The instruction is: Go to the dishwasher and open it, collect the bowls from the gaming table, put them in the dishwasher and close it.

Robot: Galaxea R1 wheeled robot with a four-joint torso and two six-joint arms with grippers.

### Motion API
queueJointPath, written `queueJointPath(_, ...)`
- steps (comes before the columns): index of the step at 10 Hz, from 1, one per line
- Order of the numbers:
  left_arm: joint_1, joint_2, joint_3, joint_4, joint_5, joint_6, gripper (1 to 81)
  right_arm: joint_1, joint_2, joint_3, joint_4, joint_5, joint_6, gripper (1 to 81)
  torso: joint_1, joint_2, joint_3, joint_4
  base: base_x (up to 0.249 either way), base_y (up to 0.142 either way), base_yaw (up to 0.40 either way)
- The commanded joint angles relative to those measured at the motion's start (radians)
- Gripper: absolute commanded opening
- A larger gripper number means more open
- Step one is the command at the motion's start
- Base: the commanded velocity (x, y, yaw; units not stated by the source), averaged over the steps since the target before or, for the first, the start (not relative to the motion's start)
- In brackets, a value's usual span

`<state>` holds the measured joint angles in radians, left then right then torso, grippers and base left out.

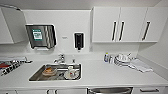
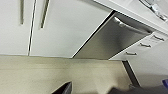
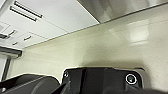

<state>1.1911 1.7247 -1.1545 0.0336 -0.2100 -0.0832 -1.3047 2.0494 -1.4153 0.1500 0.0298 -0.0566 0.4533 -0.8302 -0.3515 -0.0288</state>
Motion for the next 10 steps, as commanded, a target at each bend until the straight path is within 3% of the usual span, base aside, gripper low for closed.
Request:
queueJointPath(1,-0.216,-0.086,0.194,0.017,0.236,-0.012,81.1,0.095,-0.081,0.053,0.01,-0.047,0.036,81.1,0.063,-0.099,-0.063,0.0,0.0,0.0,0.0)
queueJointPath(5,-0.227,-0.098,0.222,0.033,0.244,-0.007,81.1,0.123,-0.102,0.066,0.008,-0.048,0.09,81.1,0.135,-0.215,-0.165,0.0,0.0,0.0,0.0)
queueJointPath(6,-0.244,-0.102,0.217,0.025,0.245,-0.01,81.1,0.13,-0.107,0.078,0.008,-0.048,0.092,81.1,0.161,-0.255,-0.109,0.0,0.0,0.0,0.0)
queueJointPath(7,-0.276,-0.109,0.22,0.016,0.28,-0.013,81.1,0.139,-0.116,0.098,0.01,-0.044,0.092,81.1,0.179,-0.285,-0.136,0.0,0.0,0.0,0.0)
queueJointPath(10,-0.423,-0.167,0.309,-0.006,0.386,-0.015,81.1,0.162,-0.136,0.125,0.008,-0.048,0.119,81.1,0.232,-0.367,-0.161,0.0,0.0,0.0,0.0)
